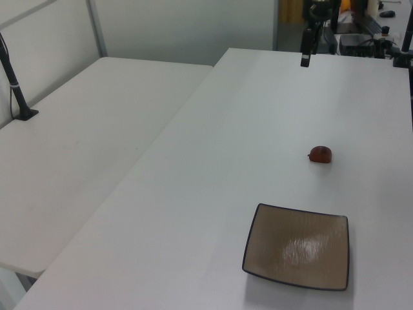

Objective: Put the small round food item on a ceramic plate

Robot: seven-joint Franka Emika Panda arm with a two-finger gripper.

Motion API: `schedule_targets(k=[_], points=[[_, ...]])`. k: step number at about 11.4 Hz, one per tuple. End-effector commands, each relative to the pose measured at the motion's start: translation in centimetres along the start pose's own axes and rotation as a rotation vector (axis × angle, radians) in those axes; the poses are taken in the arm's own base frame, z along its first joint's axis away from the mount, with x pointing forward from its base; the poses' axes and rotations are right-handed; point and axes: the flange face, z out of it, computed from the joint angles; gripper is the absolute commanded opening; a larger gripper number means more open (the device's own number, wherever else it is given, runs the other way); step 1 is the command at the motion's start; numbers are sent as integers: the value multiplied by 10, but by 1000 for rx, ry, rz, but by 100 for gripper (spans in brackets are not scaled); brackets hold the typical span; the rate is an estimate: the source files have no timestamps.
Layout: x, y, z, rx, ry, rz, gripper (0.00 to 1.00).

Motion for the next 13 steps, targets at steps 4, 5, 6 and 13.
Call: schedule_targets(k=[4, 5, 6, 13], points=[[-14, 9, -7, -9, -20, 35, 100], [-14, 9, -8, -9, -19, 40, 100], [-14, 9, -8, -9, -14, 54, 100], [-16, 2, 4, -5, -6, 54, 100]])
